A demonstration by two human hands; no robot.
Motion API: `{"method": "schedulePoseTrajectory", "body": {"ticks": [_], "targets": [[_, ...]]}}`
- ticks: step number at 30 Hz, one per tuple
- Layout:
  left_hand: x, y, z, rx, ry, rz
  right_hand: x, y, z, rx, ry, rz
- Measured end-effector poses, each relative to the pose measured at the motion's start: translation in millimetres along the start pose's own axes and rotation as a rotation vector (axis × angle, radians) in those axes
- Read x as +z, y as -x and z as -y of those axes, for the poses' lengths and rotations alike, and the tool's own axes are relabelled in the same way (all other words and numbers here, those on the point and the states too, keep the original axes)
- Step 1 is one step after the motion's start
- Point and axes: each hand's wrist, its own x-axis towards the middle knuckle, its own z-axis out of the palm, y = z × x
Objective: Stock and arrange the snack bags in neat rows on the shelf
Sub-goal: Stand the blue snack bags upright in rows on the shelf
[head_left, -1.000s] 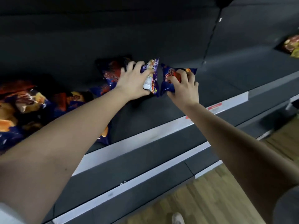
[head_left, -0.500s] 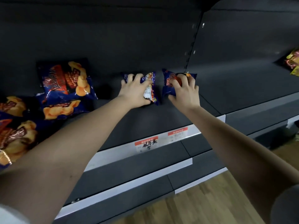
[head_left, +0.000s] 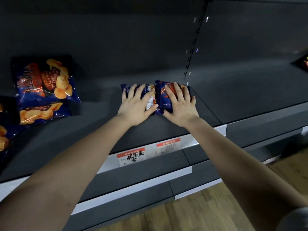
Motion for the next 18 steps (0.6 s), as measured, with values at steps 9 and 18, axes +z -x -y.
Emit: {"method": "schedulePoseTrajectory", "body": {"ticks": [9,18], "targets": [[0.4,-1.8,1.5,-0.021,0.023,-0.022,6.3,-2.3,-2.1,0.007,-0.016,-0.054],[2.2,-14.7,7.1,0.014,0.023,0.008,6.2,-12.4,-0.7,0.054,0.027,-0.022]]}}
